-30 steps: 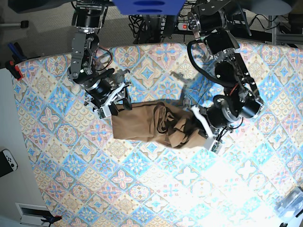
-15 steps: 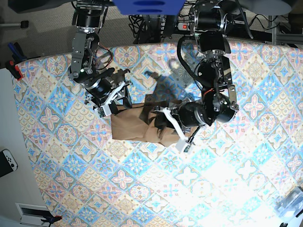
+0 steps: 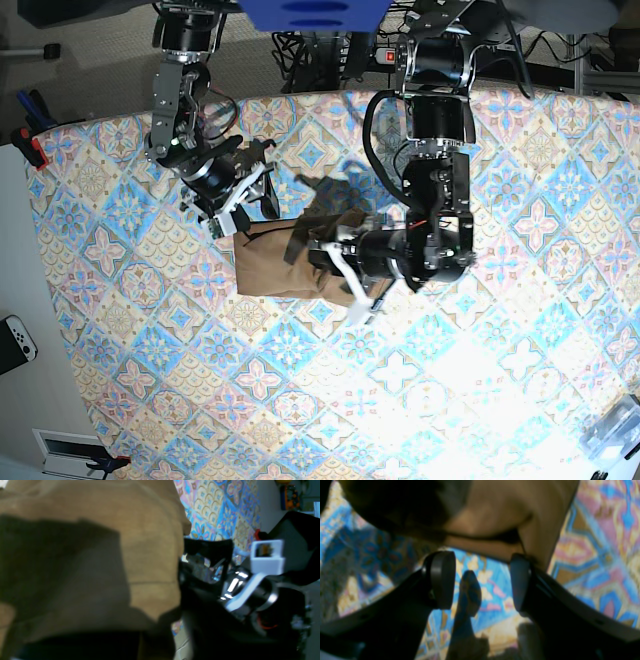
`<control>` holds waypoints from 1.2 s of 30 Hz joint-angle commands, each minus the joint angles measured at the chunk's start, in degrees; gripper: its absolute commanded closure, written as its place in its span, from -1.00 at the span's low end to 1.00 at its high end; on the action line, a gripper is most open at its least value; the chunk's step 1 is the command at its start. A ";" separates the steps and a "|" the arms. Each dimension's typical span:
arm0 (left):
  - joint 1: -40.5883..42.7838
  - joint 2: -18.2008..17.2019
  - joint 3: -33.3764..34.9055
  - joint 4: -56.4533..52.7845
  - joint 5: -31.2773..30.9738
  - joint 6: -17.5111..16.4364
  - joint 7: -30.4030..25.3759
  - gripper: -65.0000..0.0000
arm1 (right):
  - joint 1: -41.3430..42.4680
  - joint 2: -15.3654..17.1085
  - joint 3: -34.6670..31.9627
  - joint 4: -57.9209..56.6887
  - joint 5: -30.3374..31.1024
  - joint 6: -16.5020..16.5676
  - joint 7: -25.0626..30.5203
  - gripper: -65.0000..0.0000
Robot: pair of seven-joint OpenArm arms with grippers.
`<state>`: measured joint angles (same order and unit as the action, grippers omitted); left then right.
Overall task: Layout the t-shirt on the table in an organized manner, then fold the t-shirt properly
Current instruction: 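Fold the lifted end with the left gripper over toward the right gripper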
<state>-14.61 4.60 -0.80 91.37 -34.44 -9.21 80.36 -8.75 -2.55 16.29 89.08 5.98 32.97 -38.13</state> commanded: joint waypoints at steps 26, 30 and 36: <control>-3.63 -0.95 29.06 -6.93 6.52 -0.24 -30.38 -0.08 | -2.37 0.22 -0.16 0.90 1.10 0.30 1.07 -0.03; -3.28 -0.95 30.47 -8.96 12.77 -0.24 -43.04 -0.08 | -2.46 0.22 0.01 0.90 1.10 0.30 1.07 -0.03; -11.02 -0.34 30.56 -26.45 14.52 -0.33 -55.52 -0.08 | -2.63 0.22 0.36 0.90 1.10 0.30 1.07 -0.03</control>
<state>-23.73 3.27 29.95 63.37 -19.44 -9.47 26.39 -11.90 -2.55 16.56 89.08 6.00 32.99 -38.26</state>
